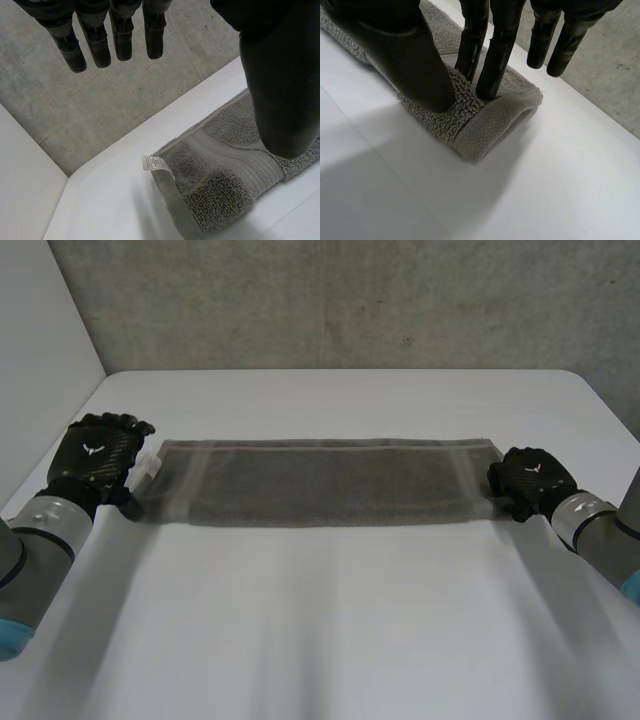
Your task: Fold the towel.
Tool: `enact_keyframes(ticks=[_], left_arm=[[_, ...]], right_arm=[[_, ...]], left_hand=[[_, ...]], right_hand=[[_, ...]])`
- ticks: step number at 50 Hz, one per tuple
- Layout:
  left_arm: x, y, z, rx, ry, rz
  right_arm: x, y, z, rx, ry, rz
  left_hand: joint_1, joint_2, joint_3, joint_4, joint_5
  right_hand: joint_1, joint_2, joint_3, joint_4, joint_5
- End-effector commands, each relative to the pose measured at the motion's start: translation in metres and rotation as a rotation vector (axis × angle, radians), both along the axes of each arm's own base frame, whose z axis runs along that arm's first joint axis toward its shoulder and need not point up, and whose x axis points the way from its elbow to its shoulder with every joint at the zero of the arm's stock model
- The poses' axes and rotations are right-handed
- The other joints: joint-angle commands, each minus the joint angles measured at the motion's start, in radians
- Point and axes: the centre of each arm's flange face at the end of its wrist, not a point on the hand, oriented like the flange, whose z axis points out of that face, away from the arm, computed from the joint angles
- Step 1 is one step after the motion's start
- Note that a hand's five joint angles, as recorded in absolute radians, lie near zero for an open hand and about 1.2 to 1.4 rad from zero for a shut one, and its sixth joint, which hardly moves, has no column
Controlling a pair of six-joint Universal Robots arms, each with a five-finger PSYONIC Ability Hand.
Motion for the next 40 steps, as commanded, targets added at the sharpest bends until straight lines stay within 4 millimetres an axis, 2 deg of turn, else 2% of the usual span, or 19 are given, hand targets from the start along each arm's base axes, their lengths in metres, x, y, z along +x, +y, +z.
enact_keyframes(ticks=[1, 4, 6, 12, 15, 17, 18, 19, 22, 25, 26, 28, 29, 31, 32, 33, 34, 36, 40], left_arm=[[0.000, 0.001, -0.001, -0.002, 0.000, -0.001], [0.000, 0.001, -0.001, -0.002, 0.000, -0.001], [0.000, 0.002, -0.001, 0.000, 0.000, -0.001], [0.000, 0.002, -0.002, 0.001, 0.000, 0.001], [0.000, 0.002, -0.002, 0.001, 0.000, -0.001], [0.000, 0.002, -0.002, 0.001, 0.000, -0.001], [0.000, 0.002, -0.002, 0.001, 0.000, -0.001], [0.000, 0.002, -0.002, 0.001, 0.000, -0.001], [0.000, 0.002, -0.002, 0.001, 0.000, 0.001], [0.001, 0.002, -0.001, 0.000, 0.000, 0.003], [0.001, 0.001, -0.001, 0.000, 0.000, 0.004], [0.001, 0.001, -0.001, -0.002, 0.000, 0.004], [0.002, 0.001, -0.001, -0.003, 0.000, 0.006], [0.003, 0.001, 0.000, -0.004, -0.001, 0.009], [0.003, 0.001, 0.000, -0.005, 0.000, 0.010], [0.003, 0.001, 0.000, -0.005, 0.000, 0.010], [0.003, 0.000, 0.000, -0.006, 0.000, 0.012], [0.003, 0.001, 0.000, -0.005, 0.000, 0.012], [0.003, 0.001, 0.000, -0.005, 0.000, 0.010]], right_arm=[[0.001, -0.001, -0.006, 0.002, 0.001, 0.004], [0.001, -0.001, -0.006, 0.004, 0.002, 0.002], [0.001, -0.001, -0.006, 0.002, 0.005, -0.003], [0.002, -0.002, -0.005, -0.001, 0.005, -0.002], [0.002, -0.002, -0.006, -0.002, 0.004, 0.000], [0.002, -0.003, -0.007, 0.000, 0.001, 0.003], [0.002, -0.003, -0.007, 0.000, 0.001, 0.003], [0.001, -0.005, -0.006, -0.002, -0.001, -0.002], [-0.005, -0.006, 0.000, -0.004, -0.003, -0.015], [-0.025, -0.011, 0.011, -0.012, -0.006, -0.069], [-0.026, -0.011, 0.011, -0.012, -0.006, -0.070], [-0.056, -0.017, 0.028, -0.024, -0.010, -0.141], [-0.056, -0.017, 0.028, -0.024, -0.010, -0.141], [-0.094, -0.026, 0.045, -0.048, -0.013, -0.201], [-0.094, -0.026, 0.045, -0.049, -0.014, -0.201], [-0.110, -0.029, 0.056, -0.068, -0.017, -0.212], [-0.110, -0.029, 0.056, -0.068, -0.017, -0.212], [-0.130, -0.037, 0.082, -0.136, -0.019, -0.215], [-0.130, -0.041, 0.102, -0.180, -0.018, -0.195]], left_hand=[[-0.070, -0.061, -0.058, -0.066, -0.039], [-0.070, -0.061, -0.058, -0.066, -0.039], [-0.070, -0.061, -0.058, -0.066, -0.039], [-0.073, -0.064, -0.058, -0.066, -0.042], [-0.073, -0.064, -0.058, -0.066, -0.042], [-0.073, -0.064, -0.058, -0.066, -0.042], [-0.073, -0.064, -0.058, -0.066, -0.042], [-0.073, -0.064, -0.058, -0.066, -0.042], [-0.073, -0.064, -0.058, -0.066, -0.042], [-0.073, -0.064, -0.058, -0.066, -0.042], [-0.073, -0.064, -0.058, -0.066, -0.042], [-0.073, -0.064, -0.058, -0.066, -0.042], [-0.073, -0.064, -0.058, -0.066, -0.042], [-0.073, -0.064, -0.058, -0.066, -0.042], [-0.073, -0.064, -0.058, -0.066, -0.042], [-0.073, -0.064, -0.058, -0.066, -0.042], [-0.073, -0.064, -0.058, -0.066, -0.042], [-0.073, -0.064, -0.058, -0.066, -0.042], [-0.073, -0.064, -0.058, -0.066, -0.042]], right_hand=[[-0.025, -0.010, -0.053, -0.076, -0.017], [-0.134, -0.118, -0.053, -0.076, -0.125], [-0.318, -0.302, -0.053, -0.076, -0.310], [-0.321, -0.306, -0.053, -0.076, -0.313], [-0.192, -0.177, -0.053, -0.076, -0.184], [0.155, 0.171, -0.053, -0.076, 0.163], [0.157, 0.172, -0.053, -0.076, 0.165], [0.281, 0.296, -0.053, -0.076, 0.289], [0.282, 0.298, -0.053, -0.076, 0.290], [0.282, 0.298, -0.053, -0.076, 0.290], [0.282, 0.298, -0.053, -0.076, 0.290], [0.282, 0.298, -0.053, -0.076, 0.290], [0.282, 0.298, -0.053, -0.076, 0.290], [0.282, 0.298, -0.053, -0.076, 0.290], [0.282, 0.298, -0.053, -0.076, 0.290], [0.282, 0.298, -0.053, -0.076, 0.290], [0.282, 0.298, -0.053, -0.076, 0.290], [0.282, 0.298, -0.053, -0.076, 0.290], [0.282, 0.298, -0.053, -0.076, 0.290]])
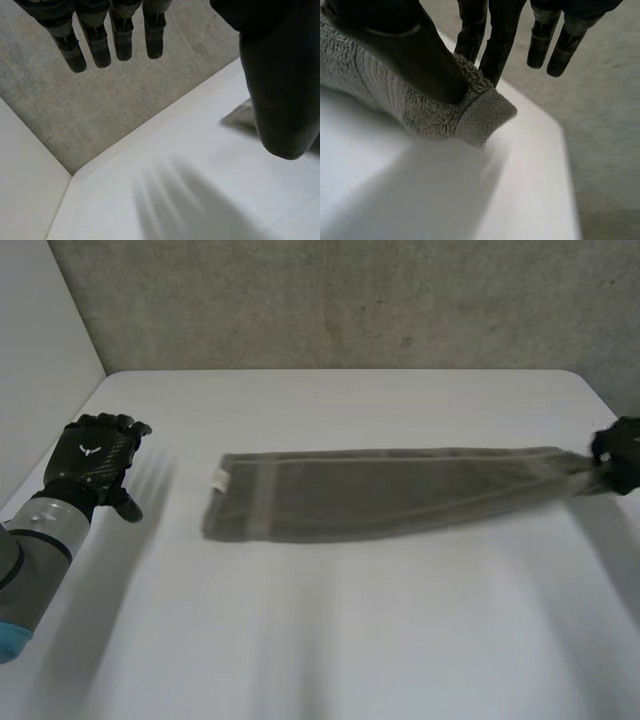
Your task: Fold the towel.
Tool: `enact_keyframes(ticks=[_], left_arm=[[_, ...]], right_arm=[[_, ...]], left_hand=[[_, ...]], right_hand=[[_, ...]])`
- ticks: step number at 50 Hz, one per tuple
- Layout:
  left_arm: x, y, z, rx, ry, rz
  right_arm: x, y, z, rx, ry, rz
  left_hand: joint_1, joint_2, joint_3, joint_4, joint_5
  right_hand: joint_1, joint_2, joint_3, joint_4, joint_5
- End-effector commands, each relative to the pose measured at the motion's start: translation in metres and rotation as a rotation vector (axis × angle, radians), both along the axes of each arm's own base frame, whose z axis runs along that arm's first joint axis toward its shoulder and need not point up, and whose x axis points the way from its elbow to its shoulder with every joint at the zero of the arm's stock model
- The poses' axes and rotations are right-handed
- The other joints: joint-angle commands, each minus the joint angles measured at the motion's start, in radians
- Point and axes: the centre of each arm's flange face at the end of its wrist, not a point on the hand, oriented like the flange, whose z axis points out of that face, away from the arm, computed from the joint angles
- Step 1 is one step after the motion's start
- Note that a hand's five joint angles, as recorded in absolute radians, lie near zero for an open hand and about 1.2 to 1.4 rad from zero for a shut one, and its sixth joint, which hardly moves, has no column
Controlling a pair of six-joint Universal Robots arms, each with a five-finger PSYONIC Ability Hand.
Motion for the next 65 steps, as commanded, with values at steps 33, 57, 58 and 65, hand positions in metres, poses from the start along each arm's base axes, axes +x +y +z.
enact_keyframes(ticks=[33, 57, 58, 65], left_arm=[[-0.007, 0.004, 0.000, 0.002, 0.000, -0.018], [-0.147, 0.056, 0.019, 0.016, 0.172, -0.439], [-0.148, 0.059, 0.010, 0.046, 0.160, -0.444], [-0.138, 0.074, -0.016, 0.150, 0.061, -0.439]], right_arm=[[0.343, 0.186, -0.033, -0.045, 0.100, 0.762], [0.183, 0.146, -0.003, 0.115, -0.074, 0.427], [0.178, 0.144, -0.006, 0.124, -0.079, 0.416], [0.176, 0.141, -0.024, 0.170, -0.078, 0.412]], left_hand=[[-0.075, -0.069, -0.058, -0.066, -0.048], [-0.046, -0.040, -0.058, -0.066, -0.018], [-0.043, -0.037, -0.058, -0.066, -0.015], [-0.022, -0.016, -0.058, -0.066, 0.005]], right_hand=[[-1.143, -1.117, -0.053, -0.076, -1.151], [-1.143, -1.117, -0.053, -0.076, -1.151], [-1.143, -1.117, -0.053, -0.076, -1.151], [-1.143, -1.117, -0.053, -0.076, -1.151]])
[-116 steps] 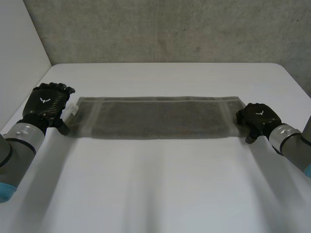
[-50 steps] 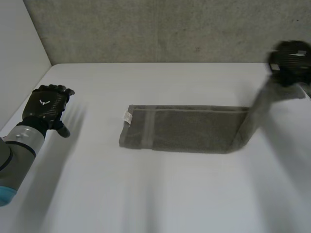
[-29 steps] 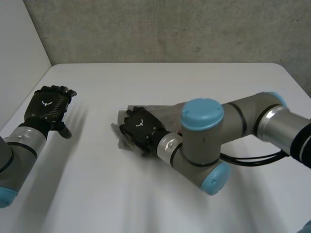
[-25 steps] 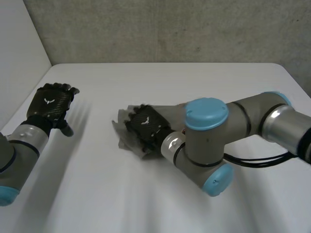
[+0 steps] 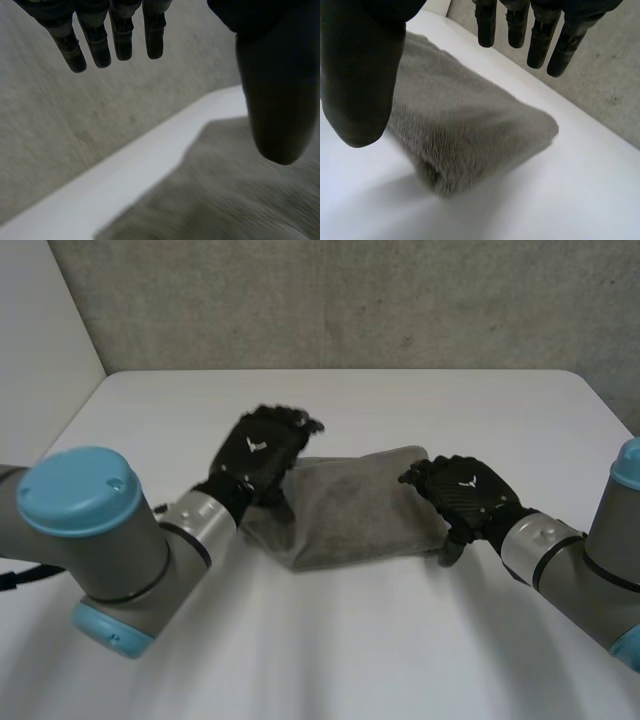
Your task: Fold the towel.
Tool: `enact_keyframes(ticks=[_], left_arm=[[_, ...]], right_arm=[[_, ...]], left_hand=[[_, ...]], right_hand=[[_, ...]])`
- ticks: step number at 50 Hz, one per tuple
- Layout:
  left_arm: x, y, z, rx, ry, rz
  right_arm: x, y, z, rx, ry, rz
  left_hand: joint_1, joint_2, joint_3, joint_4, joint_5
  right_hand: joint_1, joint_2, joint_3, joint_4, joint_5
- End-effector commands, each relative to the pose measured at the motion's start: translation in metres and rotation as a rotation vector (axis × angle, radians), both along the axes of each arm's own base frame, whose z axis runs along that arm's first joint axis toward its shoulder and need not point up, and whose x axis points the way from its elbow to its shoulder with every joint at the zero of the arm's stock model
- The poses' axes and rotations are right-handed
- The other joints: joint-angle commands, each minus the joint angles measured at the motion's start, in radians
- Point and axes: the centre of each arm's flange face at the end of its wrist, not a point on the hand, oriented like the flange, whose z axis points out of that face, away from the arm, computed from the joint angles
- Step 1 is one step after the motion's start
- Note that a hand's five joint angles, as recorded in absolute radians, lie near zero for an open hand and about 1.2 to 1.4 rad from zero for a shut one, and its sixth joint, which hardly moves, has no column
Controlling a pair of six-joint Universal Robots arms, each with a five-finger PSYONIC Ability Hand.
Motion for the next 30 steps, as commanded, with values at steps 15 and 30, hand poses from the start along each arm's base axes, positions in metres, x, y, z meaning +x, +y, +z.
enact_keyframes(ticks=[15, 30], left_arm=[[0.026, 0.010, -0.049, 0.002, -0.316, 0.004], [0.017, -0.007, -0.059, -0.045, -0.363, -0.005]], right_arm=[[0.013, -0.007, -0.022, 0.024, 0.008, 0.037], [0.016, -0.021, -0.039, 0.047, 0.023, 0.015]], left_hand=[[0.226, 0.235, -0.058, -0.066, 0.252], [0.779, 0.788, -0.058, -0.066, 0.805]], right_hand=[[-0.068, -0.074, -0.053, -0.076, -0.063], [0.551, 0.546, -0.053, -0.076, 0.556]])
